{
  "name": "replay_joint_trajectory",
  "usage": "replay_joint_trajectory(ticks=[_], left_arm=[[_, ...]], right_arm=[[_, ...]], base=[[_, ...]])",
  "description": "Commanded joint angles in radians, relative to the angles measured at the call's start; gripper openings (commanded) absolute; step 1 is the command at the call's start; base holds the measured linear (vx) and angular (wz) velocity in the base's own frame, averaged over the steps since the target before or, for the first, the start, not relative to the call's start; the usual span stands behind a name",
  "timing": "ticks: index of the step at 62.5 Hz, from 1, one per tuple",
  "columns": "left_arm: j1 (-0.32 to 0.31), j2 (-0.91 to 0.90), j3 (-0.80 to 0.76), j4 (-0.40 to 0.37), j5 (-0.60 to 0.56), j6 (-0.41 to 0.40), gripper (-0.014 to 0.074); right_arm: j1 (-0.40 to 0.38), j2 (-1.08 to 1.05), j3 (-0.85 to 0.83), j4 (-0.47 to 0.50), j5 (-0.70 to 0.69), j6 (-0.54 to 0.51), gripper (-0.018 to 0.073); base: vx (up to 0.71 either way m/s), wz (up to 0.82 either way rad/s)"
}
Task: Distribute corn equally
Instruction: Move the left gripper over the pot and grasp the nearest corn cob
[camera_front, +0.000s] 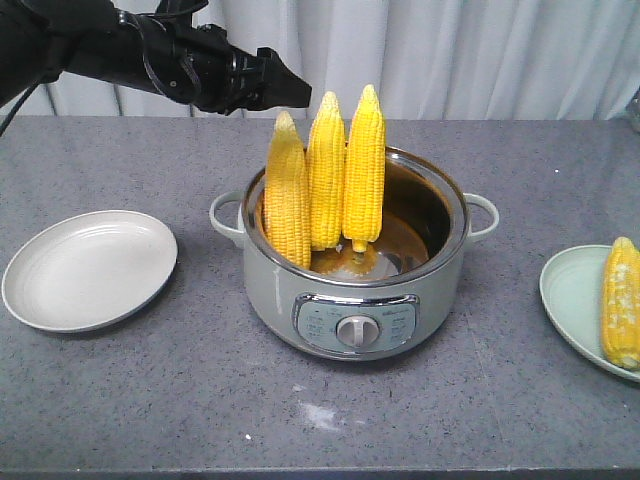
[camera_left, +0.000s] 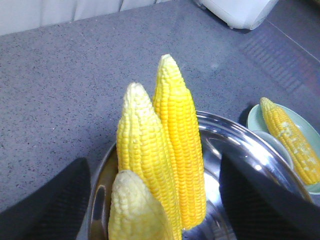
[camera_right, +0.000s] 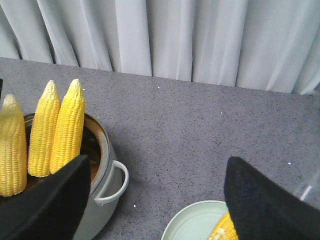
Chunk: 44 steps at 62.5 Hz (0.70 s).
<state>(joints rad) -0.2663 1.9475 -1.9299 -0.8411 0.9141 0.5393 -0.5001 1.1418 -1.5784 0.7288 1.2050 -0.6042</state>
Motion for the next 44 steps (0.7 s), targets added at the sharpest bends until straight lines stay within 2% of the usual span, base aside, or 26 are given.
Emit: replay_joint_trajectory(ticks=[1,44], left_arm=[[-0.005,-0.051,-0.032,-0.05,-0.057,0.007,0.0526],[-0.006,0.004,-0.031,-0.055,-0.031,0.011,0.0526]], right_arm=[[-0.002,-0.007,-0.025,0.039,-0.053,0.001,0.0529],[-0.002,-0.007,-0.025,0.039,-0.048,0.001,0.0529]], base=[[0.0,0.0],[0.0,0.0]])
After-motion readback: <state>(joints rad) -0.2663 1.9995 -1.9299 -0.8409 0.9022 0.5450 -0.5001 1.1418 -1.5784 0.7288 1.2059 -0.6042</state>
